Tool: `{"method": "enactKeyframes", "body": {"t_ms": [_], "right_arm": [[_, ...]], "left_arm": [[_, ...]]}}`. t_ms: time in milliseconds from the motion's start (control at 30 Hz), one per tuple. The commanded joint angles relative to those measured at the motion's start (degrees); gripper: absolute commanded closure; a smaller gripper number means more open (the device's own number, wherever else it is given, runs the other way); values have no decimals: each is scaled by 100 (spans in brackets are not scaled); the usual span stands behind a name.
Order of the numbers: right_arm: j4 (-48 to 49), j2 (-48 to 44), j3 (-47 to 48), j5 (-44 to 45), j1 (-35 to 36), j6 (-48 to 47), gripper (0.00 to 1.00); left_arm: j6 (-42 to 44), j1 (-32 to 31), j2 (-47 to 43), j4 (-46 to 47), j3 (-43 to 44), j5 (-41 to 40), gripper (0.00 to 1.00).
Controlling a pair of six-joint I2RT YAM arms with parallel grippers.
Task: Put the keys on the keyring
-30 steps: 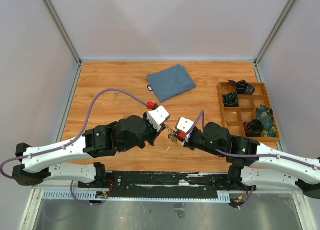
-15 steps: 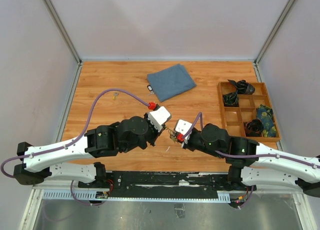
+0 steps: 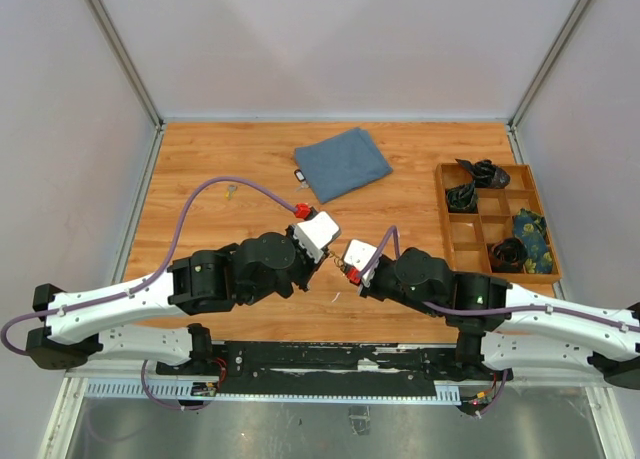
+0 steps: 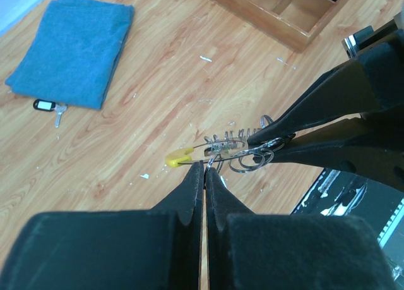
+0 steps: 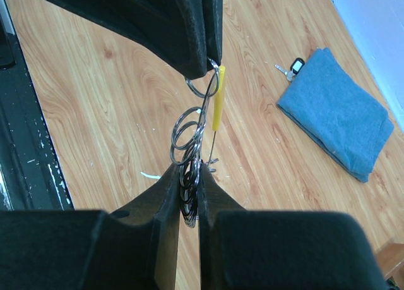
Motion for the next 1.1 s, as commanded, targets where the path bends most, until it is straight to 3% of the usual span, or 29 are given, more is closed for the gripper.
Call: {"method": "enactKeyframes", "body": {"t_ms": [0,1067], "right_arm": [[267,43,291,-95,141,-94,99],[28,-11,463,95,402,-328,99]], "left_arm": [[-50,5,-90,426,82,-178,99],[-226,14,11,202,92,-584,99]]}}
